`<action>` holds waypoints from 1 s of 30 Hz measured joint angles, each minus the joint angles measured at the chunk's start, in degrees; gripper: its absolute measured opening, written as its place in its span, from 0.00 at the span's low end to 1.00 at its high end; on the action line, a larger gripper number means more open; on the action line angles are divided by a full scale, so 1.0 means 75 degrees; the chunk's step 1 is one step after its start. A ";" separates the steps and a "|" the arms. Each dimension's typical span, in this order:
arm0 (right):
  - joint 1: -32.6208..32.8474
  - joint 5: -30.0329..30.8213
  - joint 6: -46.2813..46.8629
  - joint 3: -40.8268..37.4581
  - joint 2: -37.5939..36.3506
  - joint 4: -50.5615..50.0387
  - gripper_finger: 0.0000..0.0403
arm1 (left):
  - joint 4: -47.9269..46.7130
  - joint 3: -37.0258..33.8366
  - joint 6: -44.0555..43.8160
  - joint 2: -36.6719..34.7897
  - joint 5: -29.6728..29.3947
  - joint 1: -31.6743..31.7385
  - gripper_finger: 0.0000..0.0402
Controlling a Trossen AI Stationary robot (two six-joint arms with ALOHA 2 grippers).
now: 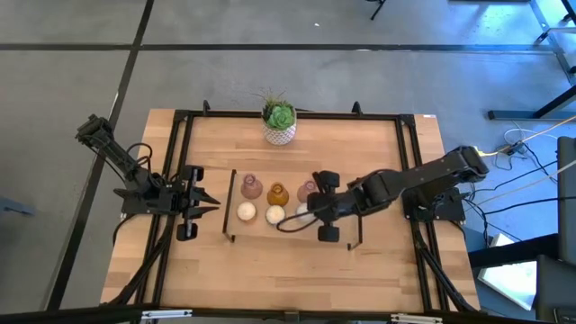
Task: Pick & Place candle stick holders
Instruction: Adjust the blue scented candle on the shelf
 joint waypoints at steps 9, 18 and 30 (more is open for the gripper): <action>-0.0036 -0.0092 -0.0029 -0.0001 0.0243 0.0057 0.00 | -0.0009 0.0000 0.0041 -0.0001 -0.0006 0.0000 0.09; 0.0063 -0.0328 0.0051 -0.0005 0.0399 0.0095 0.00 | -0.0030 0.0000 0.0041 -0.0001 -0.0012 0.0000 0.09; 0.0069 -0.0486 0.0086 -0.0004 0.0399 0.0080 0.00 | -0.0044 0.0000 0.0058 -0.0001 -0.0023 0.0000 0.09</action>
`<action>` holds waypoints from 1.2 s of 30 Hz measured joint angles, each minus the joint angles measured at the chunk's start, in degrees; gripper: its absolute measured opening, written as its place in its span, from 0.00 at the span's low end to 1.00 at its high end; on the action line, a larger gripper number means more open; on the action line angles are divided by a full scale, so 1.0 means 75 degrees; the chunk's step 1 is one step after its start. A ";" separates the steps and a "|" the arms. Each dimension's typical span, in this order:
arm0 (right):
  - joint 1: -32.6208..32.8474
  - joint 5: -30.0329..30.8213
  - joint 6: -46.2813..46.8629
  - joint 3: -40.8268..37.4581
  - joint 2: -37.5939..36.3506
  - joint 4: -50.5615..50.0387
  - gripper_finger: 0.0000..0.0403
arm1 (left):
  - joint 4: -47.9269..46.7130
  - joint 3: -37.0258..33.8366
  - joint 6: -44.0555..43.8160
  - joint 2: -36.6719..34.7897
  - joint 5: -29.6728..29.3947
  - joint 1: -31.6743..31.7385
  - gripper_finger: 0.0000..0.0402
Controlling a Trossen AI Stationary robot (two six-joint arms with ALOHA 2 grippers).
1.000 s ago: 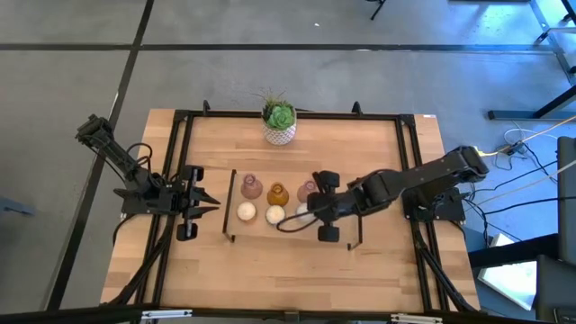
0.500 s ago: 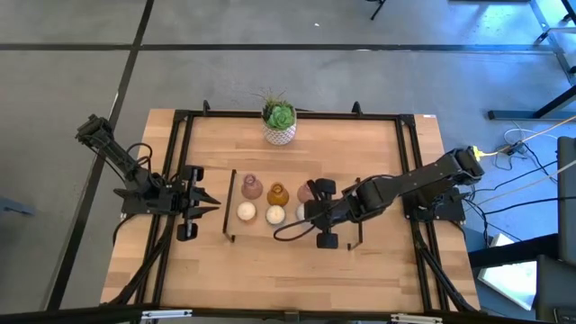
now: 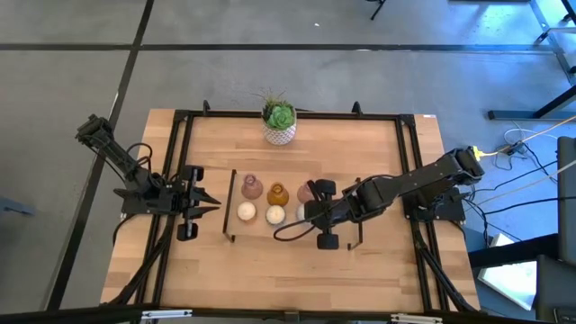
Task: Pick & Place candle stick holders
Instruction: Adjust the blue scented candle on the shelf
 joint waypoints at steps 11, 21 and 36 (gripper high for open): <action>0.0047 -0.0192 0.0055 0.0000 0.0000 -0.0003 0.00 | -0.0003 0.0000 0.0000 0.0000 -0.0007 0.0000 0.09; 0.0047 -0.0321 0.0119 0.0001 0.0000 0.0020 0.00 | -0.0003 0.0000 0.0000 0.0000 -0.0007 0.0000 0.09; 0.0189 -0.0423 0.0087 0.0000 0.0000 0.0231 0.00 | -0.0009 0.0000 -0.0002 0.0000 -0.0007 0.0000 0.09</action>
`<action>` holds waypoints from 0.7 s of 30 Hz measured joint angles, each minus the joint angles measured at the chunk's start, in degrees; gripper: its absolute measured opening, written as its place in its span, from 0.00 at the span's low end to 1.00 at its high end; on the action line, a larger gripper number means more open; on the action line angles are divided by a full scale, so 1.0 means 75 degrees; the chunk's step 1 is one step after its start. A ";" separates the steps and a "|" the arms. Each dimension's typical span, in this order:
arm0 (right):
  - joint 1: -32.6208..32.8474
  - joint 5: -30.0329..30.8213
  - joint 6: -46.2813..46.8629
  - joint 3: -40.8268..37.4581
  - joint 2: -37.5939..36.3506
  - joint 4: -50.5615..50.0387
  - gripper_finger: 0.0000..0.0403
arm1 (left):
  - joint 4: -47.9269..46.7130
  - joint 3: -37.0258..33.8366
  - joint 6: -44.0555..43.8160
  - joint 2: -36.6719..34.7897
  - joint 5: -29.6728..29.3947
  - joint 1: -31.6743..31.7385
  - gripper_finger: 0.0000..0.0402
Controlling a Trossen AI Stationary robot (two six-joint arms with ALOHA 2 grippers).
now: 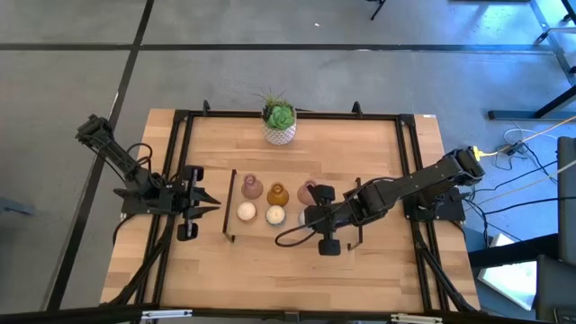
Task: Pick & Place candle stick holders
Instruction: Adjust the blue scented candle on the shelf, then adjust the pink glass candle on the shelf
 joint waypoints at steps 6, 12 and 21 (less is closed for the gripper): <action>0.0033 0.0446 -0.0213 0.0031 0.0000 0.0254 0.00 | -0.0001 0.0000 0.0002 0.0000 0.0000 0.0000 0.09; 0.0510 0.2320 -0.1028 0.0713 0.0001 0.0565 0.00 | -0.0006 0.0000 0.0001 0.0000 0.0000 0.0000 0.09; 0.0920 0.6704 -0.2004 0.1166 -0.0262 0.0339 0.00 | -0.0035 0.0000 -0.0014 0.0001 -0.0052 0.0000 0.09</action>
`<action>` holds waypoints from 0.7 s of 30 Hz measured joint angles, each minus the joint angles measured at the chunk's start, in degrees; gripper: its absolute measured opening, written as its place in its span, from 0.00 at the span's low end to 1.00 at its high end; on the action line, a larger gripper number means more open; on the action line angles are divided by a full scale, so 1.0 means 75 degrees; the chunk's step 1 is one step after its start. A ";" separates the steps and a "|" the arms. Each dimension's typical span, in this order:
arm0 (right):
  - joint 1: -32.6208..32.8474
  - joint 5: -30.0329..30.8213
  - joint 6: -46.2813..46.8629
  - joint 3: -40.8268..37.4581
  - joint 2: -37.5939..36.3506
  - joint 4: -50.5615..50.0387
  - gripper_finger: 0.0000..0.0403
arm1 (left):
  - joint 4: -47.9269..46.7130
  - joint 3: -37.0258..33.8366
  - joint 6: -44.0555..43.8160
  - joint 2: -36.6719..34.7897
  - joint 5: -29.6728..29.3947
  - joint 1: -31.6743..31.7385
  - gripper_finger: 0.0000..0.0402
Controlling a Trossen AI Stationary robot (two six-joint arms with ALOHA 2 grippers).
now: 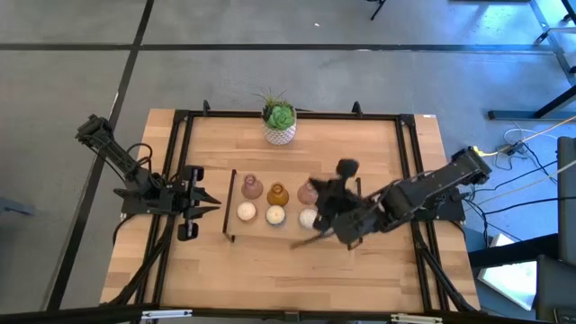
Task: Pick & Place candle stick holders
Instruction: Adjust the pink glass candle on the shelf
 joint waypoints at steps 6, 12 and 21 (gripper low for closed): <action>-0.0626 0.0327 0.0956 -0.0559 -0.0875 -0.0894 0.00 | -0.0033 0.0000 -0.0007 0.0002 -0.0003 0.0000 0.09; -0.1388 -0.0267 0.1027 -0.2169 -0.2452 -0.0166 0.00 | -0.0046 0.0000 0.0007 -0.0001 -0.0025 0.0000 0.09; -0.3409 -0.4674 -0.0802 -0.5586 -0.4541 0.4926 0.00 | -0.0043 0.0000 0.0019 -0.0001 -0.0029 0.0000 0.09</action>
